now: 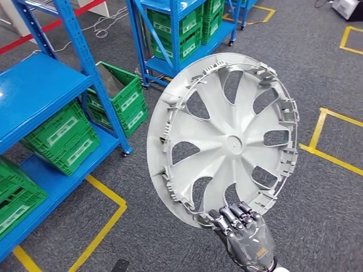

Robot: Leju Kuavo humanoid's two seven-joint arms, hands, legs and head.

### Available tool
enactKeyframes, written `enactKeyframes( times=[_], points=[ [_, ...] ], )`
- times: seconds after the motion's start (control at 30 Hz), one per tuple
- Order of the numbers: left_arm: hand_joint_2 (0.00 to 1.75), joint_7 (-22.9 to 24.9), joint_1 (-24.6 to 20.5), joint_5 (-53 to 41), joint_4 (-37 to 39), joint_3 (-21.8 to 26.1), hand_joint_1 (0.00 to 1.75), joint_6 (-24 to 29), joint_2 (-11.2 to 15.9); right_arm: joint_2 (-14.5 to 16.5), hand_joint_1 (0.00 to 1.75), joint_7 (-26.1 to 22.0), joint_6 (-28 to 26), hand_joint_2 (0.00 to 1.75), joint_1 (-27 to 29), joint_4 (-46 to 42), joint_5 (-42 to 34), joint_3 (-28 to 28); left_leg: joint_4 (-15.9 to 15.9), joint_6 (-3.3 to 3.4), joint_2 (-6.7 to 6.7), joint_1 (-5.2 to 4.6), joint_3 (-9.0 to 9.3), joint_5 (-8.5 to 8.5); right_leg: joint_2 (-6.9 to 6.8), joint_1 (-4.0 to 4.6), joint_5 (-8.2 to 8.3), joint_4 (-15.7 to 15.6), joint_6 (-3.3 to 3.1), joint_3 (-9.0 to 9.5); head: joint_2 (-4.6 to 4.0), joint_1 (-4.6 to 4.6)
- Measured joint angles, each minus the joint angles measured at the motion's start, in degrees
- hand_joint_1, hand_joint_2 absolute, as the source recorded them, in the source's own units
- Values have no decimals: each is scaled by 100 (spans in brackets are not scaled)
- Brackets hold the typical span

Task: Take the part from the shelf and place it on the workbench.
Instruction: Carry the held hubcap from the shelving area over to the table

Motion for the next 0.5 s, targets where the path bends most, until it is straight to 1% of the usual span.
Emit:
enactKeyframes(
  times=[0.03,0.07,0.1,0.13,0.17,0.2,0.23,0.27,0.3,0.33,0.37,0.4,0.43,0.47,0.5],
  points=[
    [175,2,-8,1,1,-1,0,1,-6,-5,175,1,0,175,10,0,-2,7,-49,8,78,8,9,0,29,-12,14,-3,37,-49,0,-15],
    [175,3,-14,1,1,-2,0,2,-9,-11,175,1,0,175,19,0,-4,10,-99,19,157,20,19,13,-64,-2,1,20,67,-98,0,-10],
    [175,4,-14,-1,2,-3,0,0,-16,-20,175,1,0,175,17,1,-4,13,-142,29,239,33,25,36,-228,12,-68,119,90,-173,0,8],
    [175,5,-8,-4,2,-6,0,-3,-25,-29,175,1,0,175,7,1,-3,16,-177,39,328,44,30,57,-433,25,-198,333,108,-293,0,23],
    [175,9,1,-10,3,-12,0,-7,-28,-34,175,4,0,175,-6,1,10,25,-182,48,416,34,29,63,-626,32,-372,665,128,-450,0,37],
    [175,16,11,-18,3,-23,0,-10,-32,-37,175,14,0,175,-17,2,32,33,-178,53,511,27,21,64,-715,26,-551,1058,149,-630,0,46],
    [175,25,19,-26,3,-35,0,-11,-32,-39,175,25,0,175,-18,2,54,41,-173,53,608,20,16,63,-753,20,-667,1386,168,-776,0,45],
    [175,34,23,-33,3,-45,0,-10,-32,-45,175,39,0,175,-13,2,74,49,-170,52,702,16,13,61,-772,15,-691,1554,182,-834,0,44],
    [175,40,21,-38,3,-52,0,-10,-33,-54,175,56,0,175,-6,2,83,54,-167,48,787,14,12,58,-794,14,-610,1487,188,-774,0,46],
    [175,43,17,-45,3,-56,0,-13,-37,-65,175,78,0,175,3,2,88,59,-164,40,863,13,15,52,-842,14,-449,1188,185,-588,0,48],
    [175,45,13,-56,3,-62,0,-20,-40,-74,175,100,0,175,8,2,97,64,-159,25,932,9,24,43,-972,22,-291,756,175,-330,0,49],
    [175,46,9,-69,3,-72,0,-31,-43,-80,175,126,0,175,9,1,113,68,-147,0,995,-9,31,26,-1113,38,-181,363,147,-87,0,49],
    [175,48,7,-88,3,-84,0,-40,-43,-84,175,156,0,175,14,0,135,69,-137,-29,1049,-26,40,14,-1215,56,-119,80,112,84,0,44],
    [175,49,5,-104,3,-95,0,-48,-42,-88,175,181,0,175,24,-1,158,69,-128,-58,1103,-43,49,6,-1276,73,-111,-53,78,161,0,40],
    [175,55,3,-122,3,-105,0,-51,-42,-97,175,205,0,175,45,-2,179,69,-125,-83,1158,-55,55,1,-1236,86,-112,-63,41,164,0,36]
  ],
)
